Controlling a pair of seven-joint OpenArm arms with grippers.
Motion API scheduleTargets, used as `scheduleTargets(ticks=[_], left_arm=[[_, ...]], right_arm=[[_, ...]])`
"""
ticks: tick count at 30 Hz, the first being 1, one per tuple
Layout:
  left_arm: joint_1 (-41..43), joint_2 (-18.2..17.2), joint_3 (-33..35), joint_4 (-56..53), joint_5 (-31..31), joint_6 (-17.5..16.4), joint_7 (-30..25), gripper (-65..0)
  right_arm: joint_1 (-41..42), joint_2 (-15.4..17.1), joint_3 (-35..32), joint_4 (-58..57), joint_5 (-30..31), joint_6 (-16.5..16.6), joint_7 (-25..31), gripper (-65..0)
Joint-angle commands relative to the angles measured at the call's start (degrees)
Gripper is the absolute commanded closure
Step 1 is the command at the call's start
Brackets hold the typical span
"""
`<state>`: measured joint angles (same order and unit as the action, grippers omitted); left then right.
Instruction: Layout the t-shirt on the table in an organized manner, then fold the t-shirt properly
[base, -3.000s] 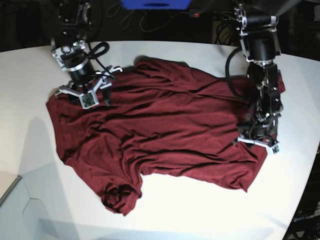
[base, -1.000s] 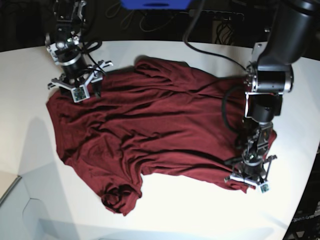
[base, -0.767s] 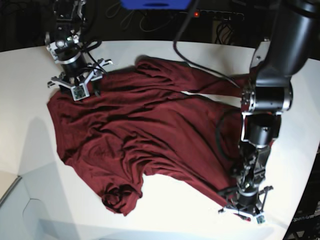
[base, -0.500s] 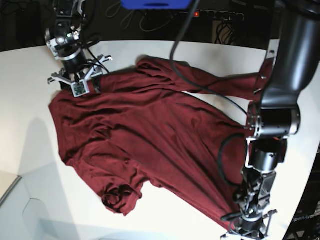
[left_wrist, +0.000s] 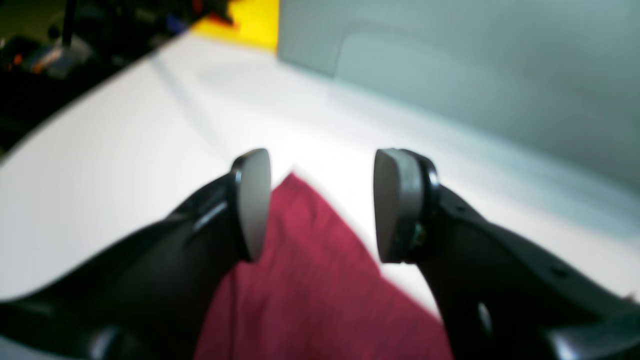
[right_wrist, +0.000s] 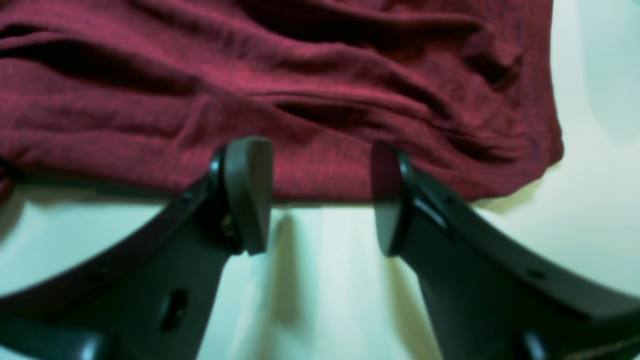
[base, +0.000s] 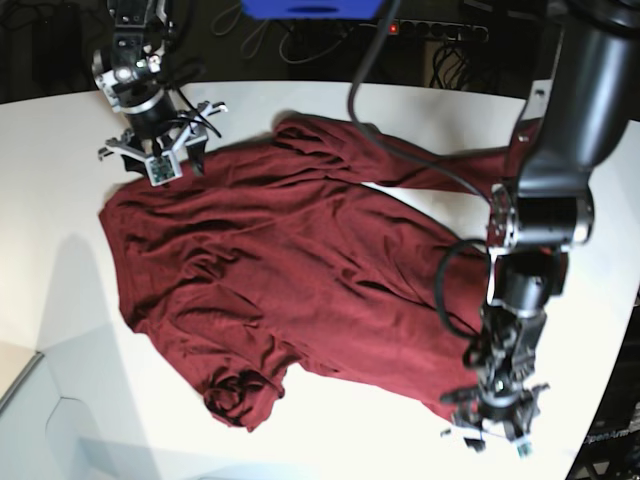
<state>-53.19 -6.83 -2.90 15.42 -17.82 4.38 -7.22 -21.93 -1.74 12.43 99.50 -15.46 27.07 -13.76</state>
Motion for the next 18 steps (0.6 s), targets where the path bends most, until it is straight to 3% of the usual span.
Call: scheduleTargets(ticks=[1,5,12,14,18], left_arm=[[-0.39,-1.57,-0.22,1.94,-0.07,-0.12,-1.26,-32.0],[9.28,-4.38,-0.31,12.40,-0.15,-0.12,1.47,-32.0],[30.73,-9.57,-8.31,46.34,-4.29,-0.29,18.78,-32.0],[36.27,-10.00,-10.51,50.91,-4.02,-0.38,20.45,-32.0],[42.16,-10.09,-13.76,50.21,-4.02,-0.56,20.37,-31.9]], right_arm=[[0.18,0.20,0.01,1.20,0.47,-0.39,1.58,-28.5],[0.53,0.20,0.01,1.20,0.56,-0.39,1.50,-28.5],[1.49,0.11,-0.07,0.94,0.91,-0.39,1.50,-28.5],[1.85,0.11,-0.07,0.76,0.91,-0.39,1.50,-28.5],[1.85,0.11,-0.07,0.76,0.91,-0.39,1.50,-28.5]])
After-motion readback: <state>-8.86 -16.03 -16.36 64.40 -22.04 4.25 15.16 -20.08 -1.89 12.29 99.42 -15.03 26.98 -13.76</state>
